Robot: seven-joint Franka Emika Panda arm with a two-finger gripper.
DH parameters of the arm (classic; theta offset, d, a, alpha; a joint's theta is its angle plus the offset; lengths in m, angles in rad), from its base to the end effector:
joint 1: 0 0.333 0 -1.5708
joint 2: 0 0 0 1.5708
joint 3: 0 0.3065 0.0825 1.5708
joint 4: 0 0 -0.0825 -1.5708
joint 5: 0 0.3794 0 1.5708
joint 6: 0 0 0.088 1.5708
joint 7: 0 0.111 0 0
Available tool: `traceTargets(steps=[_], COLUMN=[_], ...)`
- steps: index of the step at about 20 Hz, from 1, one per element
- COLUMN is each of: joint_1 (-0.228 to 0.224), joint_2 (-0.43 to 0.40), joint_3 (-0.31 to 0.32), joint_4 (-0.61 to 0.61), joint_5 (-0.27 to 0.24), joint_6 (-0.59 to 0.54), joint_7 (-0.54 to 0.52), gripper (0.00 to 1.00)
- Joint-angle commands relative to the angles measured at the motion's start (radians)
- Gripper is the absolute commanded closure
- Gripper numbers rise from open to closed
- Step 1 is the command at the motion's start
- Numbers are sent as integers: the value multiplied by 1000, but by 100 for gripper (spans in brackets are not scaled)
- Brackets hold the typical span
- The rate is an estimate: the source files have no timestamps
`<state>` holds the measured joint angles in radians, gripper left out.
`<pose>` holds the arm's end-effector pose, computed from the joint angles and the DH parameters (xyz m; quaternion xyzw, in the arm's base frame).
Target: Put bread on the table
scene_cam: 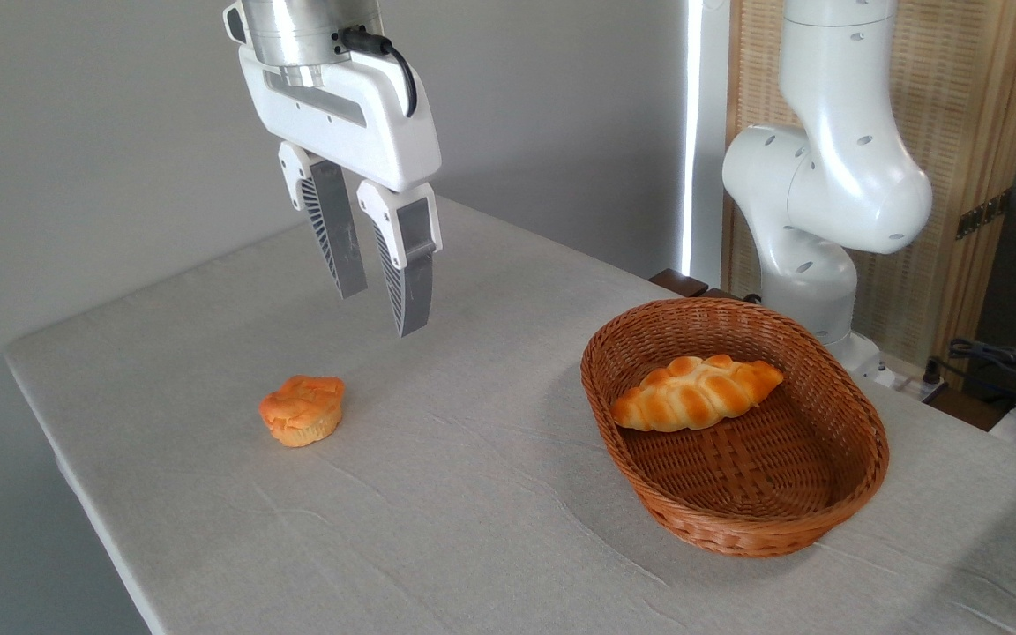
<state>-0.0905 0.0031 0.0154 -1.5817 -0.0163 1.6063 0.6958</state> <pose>0.5526 -0.0434 0.6074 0.9266 -0.3758 0.0127 0.0044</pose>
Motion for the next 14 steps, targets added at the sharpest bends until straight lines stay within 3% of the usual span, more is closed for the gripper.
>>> traceTargets(steps=[1,14], joint_1=[11,11], joint_2=[15,14], joint_3=[-20,-14], joint_4=[32,29], joint_5=[50,26], joint_6=[-34,-32], joint_7=[11,2], gripper=[0,0])
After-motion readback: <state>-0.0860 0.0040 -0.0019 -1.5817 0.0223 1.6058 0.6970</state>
